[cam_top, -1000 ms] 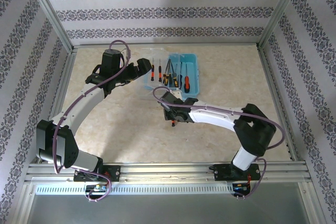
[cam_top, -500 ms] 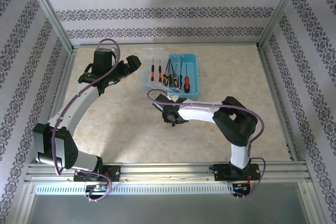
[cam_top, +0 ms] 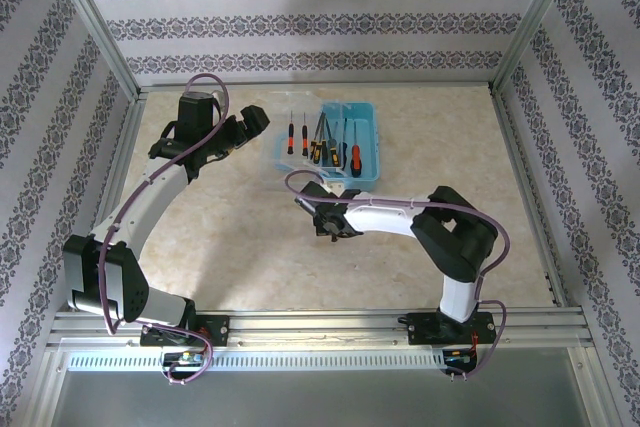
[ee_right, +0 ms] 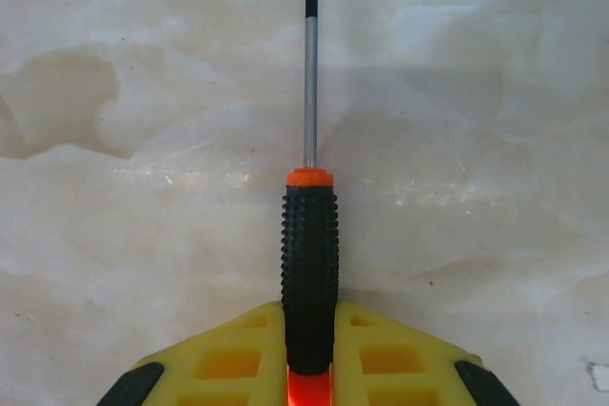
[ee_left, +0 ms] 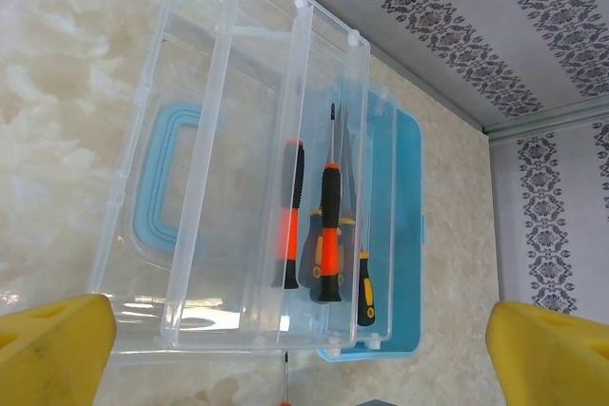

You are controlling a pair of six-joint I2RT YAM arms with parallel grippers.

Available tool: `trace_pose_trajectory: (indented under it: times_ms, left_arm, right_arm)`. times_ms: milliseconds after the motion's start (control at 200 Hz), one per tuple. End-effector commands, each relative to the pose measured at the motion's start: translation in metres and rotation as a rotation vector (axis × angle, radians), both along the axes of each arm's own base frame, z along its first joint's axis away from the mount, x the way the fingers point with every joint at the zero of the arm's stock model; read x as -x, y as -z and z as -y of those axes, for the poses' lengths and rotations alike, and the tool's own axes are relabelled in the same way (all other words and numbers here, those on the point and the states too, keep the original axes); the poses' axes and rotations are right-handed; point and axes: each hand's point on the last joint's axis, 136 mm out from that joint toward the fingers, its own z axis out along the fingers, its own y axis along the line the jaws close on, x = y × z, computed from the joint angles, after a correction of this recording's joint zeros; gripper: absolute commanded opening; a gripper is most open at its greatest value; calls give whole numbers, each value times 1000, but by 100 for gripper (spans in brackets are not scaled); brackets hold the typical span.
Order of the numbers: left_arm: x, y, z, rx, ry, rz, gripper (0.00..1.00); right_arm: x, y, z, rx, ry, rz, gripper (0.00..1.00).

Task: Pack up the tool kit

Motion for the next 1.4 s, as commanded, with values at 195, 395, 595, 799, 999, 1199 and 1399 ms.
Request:
trace_pose_trajectory:
  times_ms: [195,395,595,799,999,1199,1399]
  left_arm:
    - [-1,-19,-2,29,-1,57,100]
    - [-3,-14,1,44,8,49,100]
    - [-4,-12,7,71,26,47,100]
    - [-3,-13,9,82,35,52,100]
    - [-3,-4,20,93,60,39,100]
    - [0,7,45,137,128,-1,100]
    - [0,4,49,148,155,-4,100]
  right_arm:
    - [24,-25,23,-32,0,24,14]
    - [39,-46,35,-67,-7,58,14]
    - [39,-80,42,-95,-14,130,14]
    - [9,-120,28,-115,-58,204,14]
    - [-44,-157,3,-146,-84,277,14]
    - [-105,-174,-28,-248,-91,286,14]
    - [-142,-178,-64,-385,-97,249,14]
